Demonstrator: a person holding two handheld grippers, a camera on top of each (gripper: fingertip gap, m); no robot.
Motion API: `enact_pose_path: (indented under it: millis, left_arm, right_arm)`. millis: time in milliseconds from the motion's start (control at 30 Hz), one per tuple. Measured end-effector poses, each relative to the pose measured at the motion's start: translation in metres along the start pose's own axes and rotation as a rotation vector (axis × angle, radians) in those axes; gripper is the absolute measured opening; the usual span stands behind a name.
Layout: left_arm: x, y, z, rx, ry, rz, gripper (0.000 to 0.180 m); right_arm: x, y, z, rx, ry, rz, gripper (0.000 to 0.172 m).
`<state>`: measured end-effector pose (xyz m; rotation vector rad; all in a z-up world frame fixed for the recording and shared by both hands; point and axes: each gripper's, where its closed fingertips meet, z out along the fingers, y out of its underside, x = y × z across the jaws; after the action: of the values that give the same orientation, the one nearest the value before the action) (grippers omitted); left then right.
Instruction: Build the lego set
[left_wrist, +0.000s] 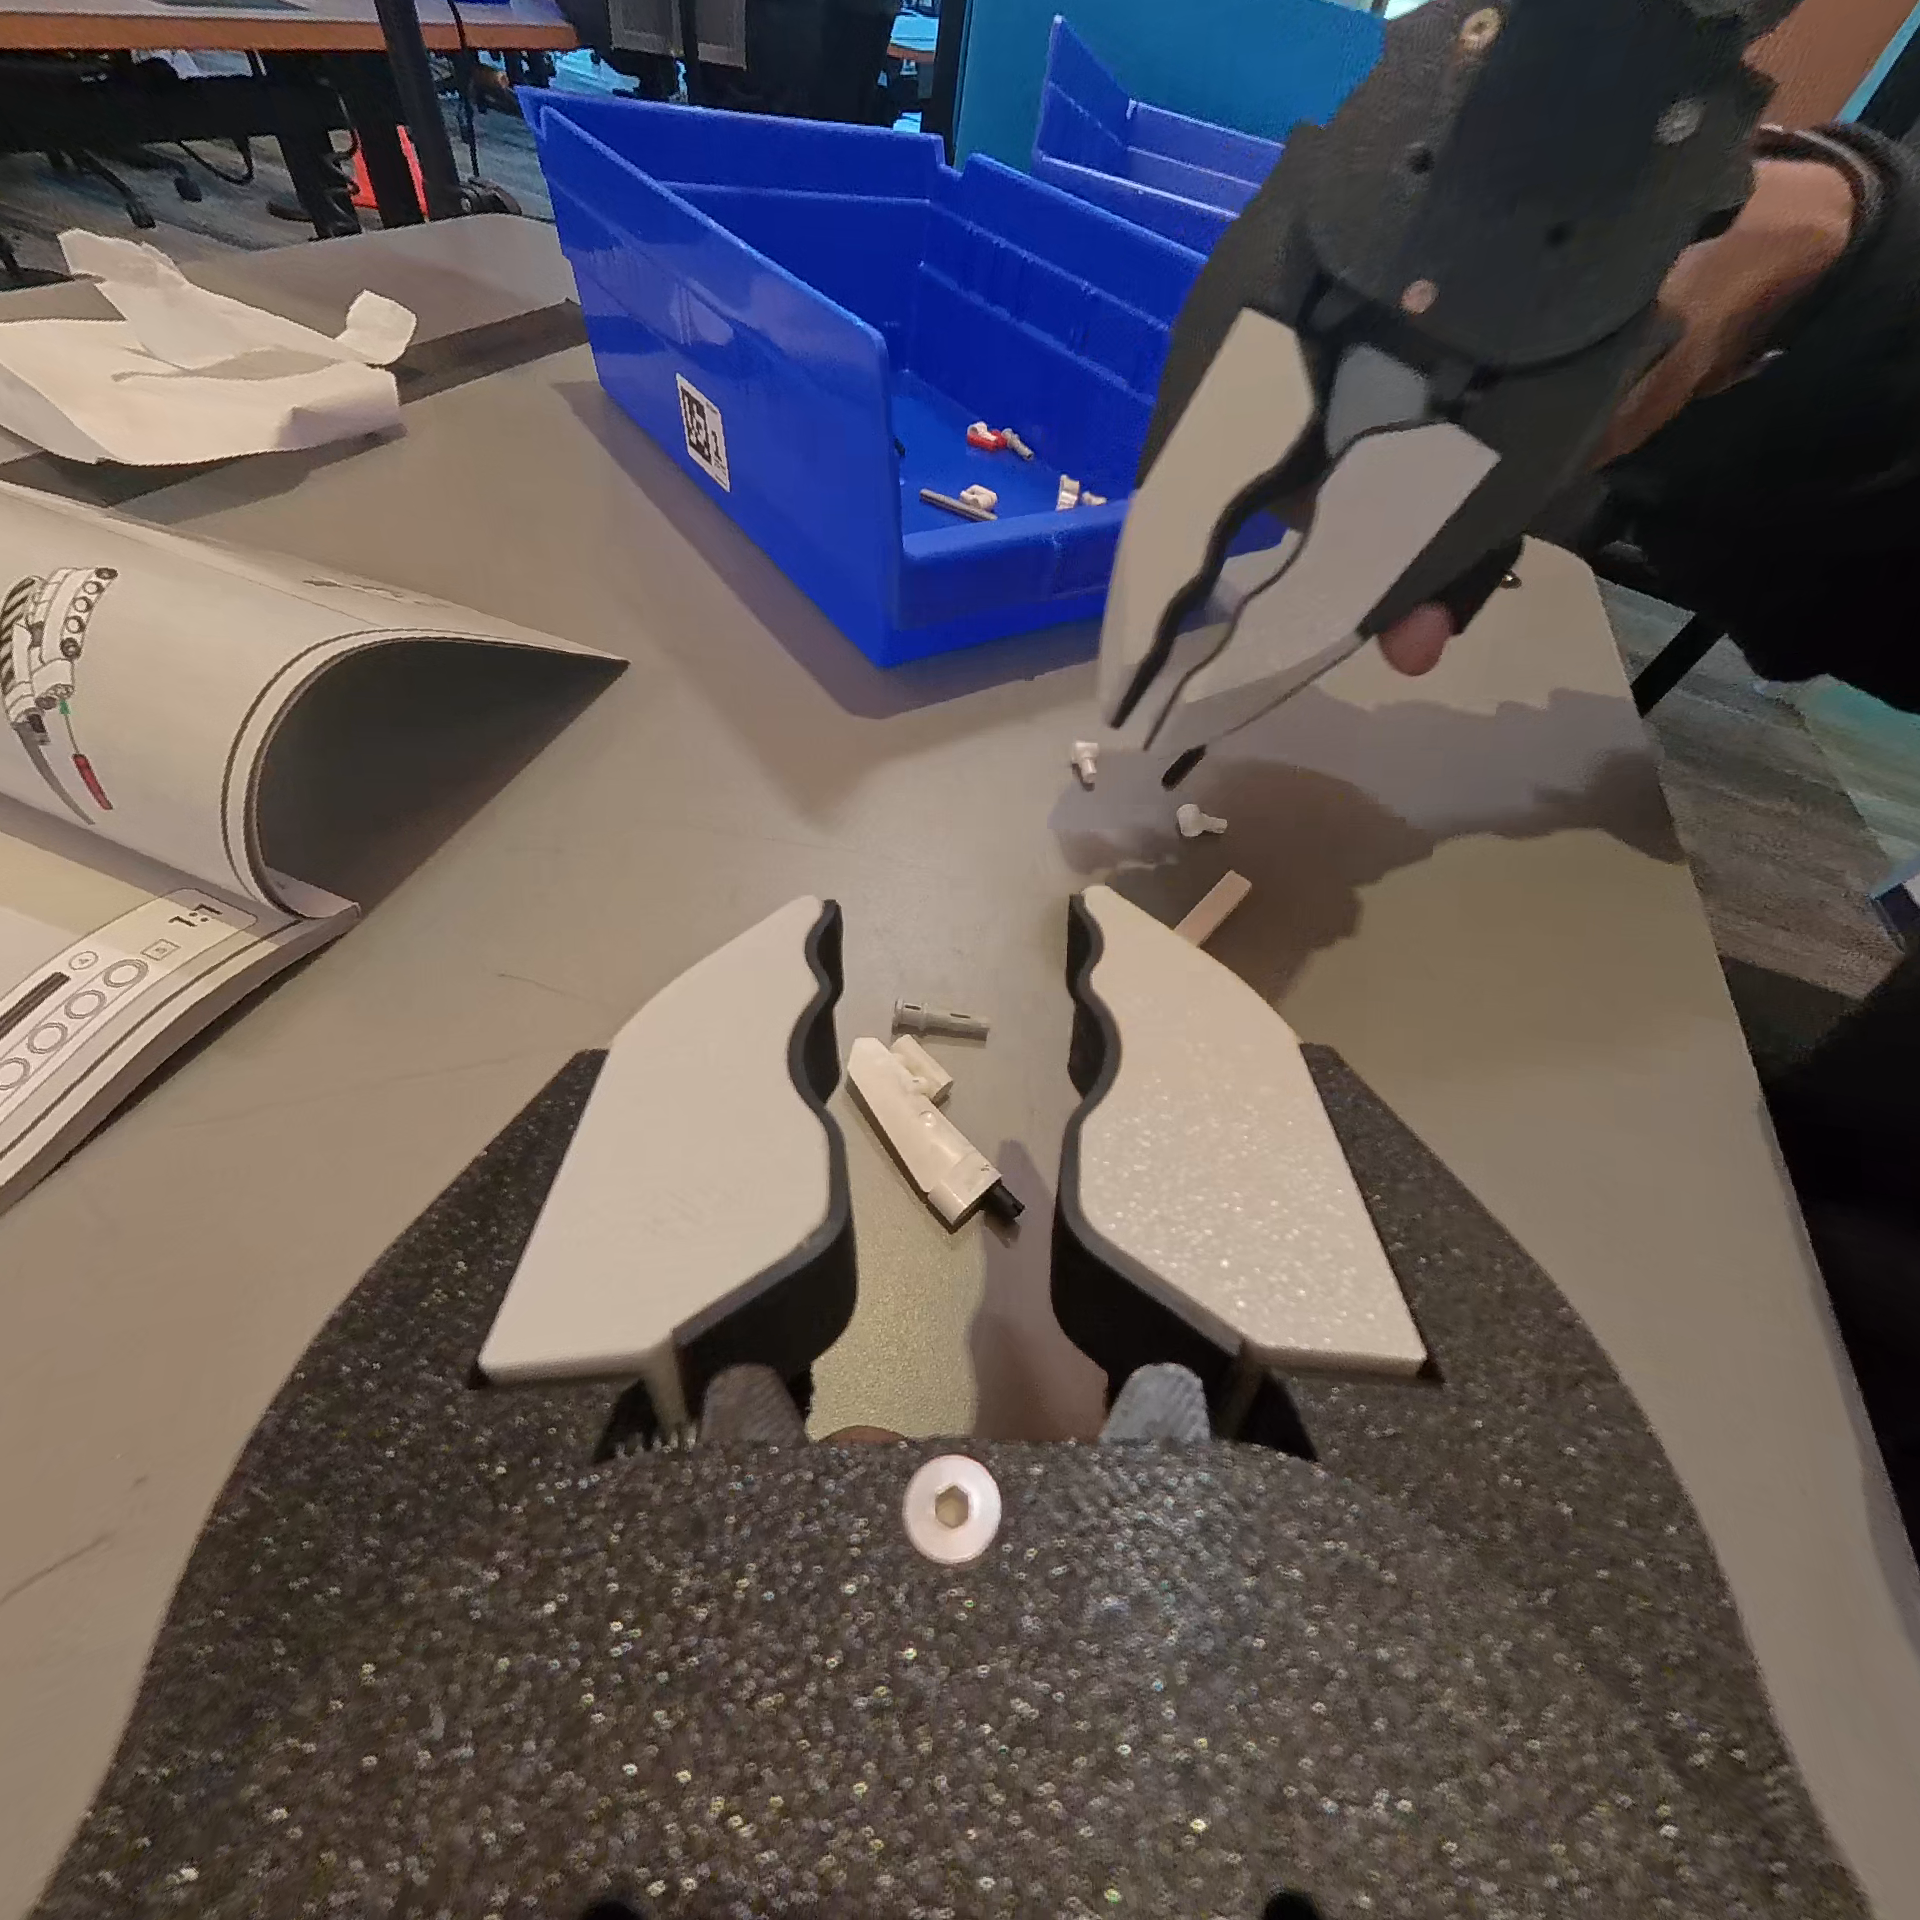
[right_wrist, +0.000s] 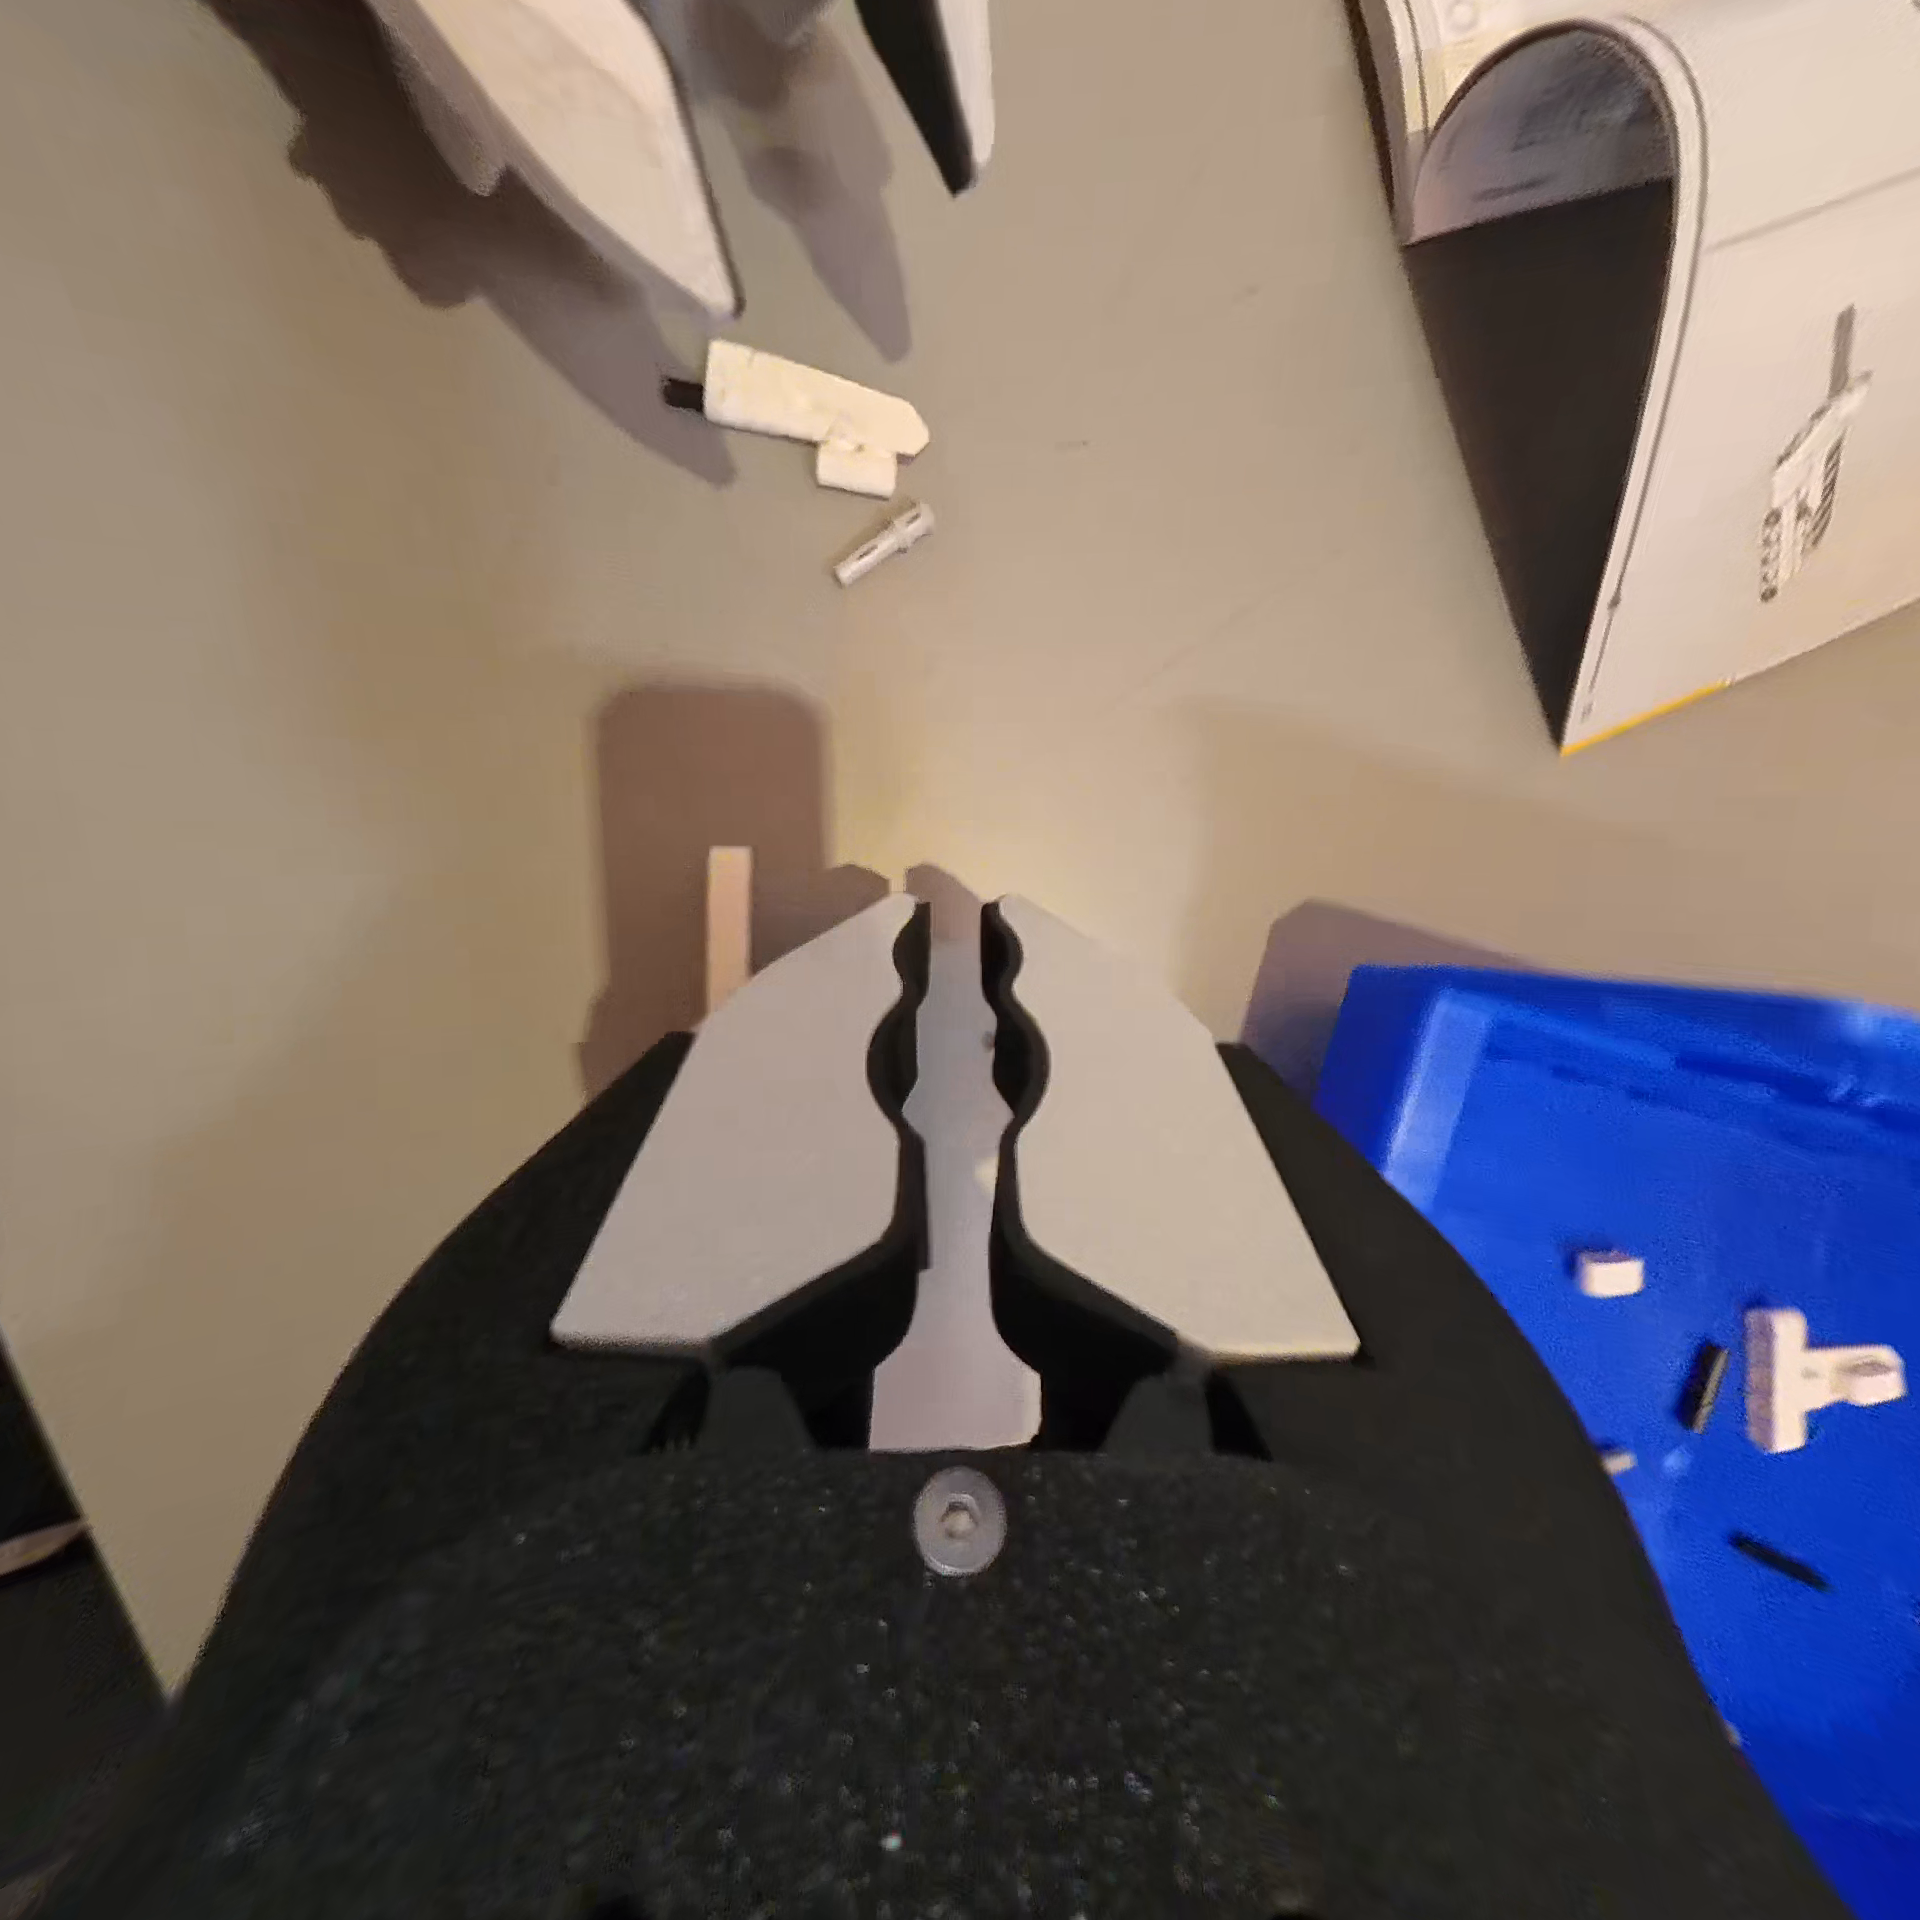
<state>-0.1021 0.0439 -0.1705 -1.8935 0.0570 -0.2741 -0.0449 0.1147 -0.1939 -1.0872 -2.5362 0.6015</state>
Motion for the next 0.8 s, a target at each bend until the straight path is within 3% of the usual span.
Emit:
enact_pose_path:
  millis: [233,533,700,800]
  left_arm:
    - [0.002,-0.001,0.000,0.006,-0.015,0.034,0.042]
    - [0.006,-0.004,-0.002,0.024,-0.027,0.046,0.041]
    - [0.020,-0.007,-0.002,0.031,0.022,-0.044,0.041]
    - [0.033,-0.007,-0.001,0.031,0.072,-0.155,0.040]
  right_arm:
    - [-0.033,0.016,-0.002,0.015,0.009,-0.006,0.011]
    - [-0.050,0.024,0.025,-0.064,0.005,-0.023,0.009]
    - [-0.042,0.016,0.029,0.002,0.070,0.090,0.008]
    - [-0.031,-0.009,0.021,0.179,0.169,0.204,0.008]
